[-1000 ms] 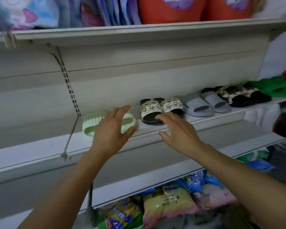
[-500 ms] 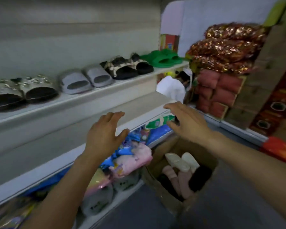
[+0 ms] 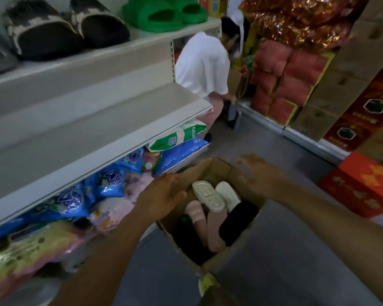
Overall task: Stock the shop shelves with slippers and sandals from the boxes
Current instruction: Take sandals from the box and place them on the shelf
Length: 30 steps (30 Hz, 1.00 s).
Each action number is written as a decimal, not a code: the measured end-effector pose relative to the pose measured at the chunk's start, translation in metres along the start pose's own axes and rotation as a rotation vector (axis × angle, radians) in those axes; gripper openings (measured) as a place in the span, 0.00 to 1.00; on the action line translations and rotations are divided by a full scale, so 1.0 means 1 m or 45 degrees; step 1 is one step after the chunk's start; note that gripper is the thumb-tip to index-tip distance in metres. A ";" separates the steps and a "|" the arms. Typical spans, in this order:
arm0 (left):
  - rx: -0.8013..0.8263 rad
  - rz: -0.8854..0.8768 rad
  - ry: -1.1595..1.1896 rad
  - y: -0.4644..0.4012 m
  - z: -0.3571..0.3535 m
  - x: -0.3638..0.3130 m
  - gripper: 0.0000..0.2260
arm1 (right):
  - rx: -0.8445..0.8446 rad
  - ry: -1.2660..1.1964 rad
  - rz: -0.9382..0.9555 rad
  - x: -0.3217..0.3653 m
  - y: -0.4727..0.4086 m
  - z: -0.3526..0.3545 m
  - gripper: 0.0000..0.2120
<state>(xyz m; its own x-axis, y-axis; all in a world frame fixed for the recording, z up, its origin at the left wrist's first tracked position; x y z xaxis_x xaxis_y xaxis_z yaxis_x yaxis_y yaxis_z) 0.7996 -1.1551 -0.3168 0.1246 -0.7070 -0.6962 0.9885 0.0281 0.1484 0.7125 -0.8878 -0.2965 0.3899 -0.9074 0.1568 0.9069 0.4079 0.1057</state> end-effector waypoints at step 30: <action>-0.105 1.622 1.516 -0.246 -0.395 0.196 0.18 | 0.962 -0.319 -0.549 -0.181 -0.216 -0.401 0.17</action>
<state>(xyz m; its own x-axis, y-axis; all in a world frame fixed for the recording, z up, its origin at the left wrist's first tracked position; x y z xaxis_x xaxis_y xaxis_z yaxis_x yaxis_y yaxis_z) 0.6140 -1.0209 -0.7671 0.7123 0.6437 -0.2796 0.2276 0.1650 0.9597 0.5098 -0.8520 -0.7418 -0.0860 -0.9843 0.1541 0.5853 0.0752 0.8073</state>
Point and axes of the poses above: each hand's wrist, its own y-axis away from the middle knuckle, its own z-axis out of the back of the hand, x = y × z, the point moved 1 cm from there along -y, towards the middle knuckle, and after that the axes turned 8 degrees about y, right-handed, at the moved point
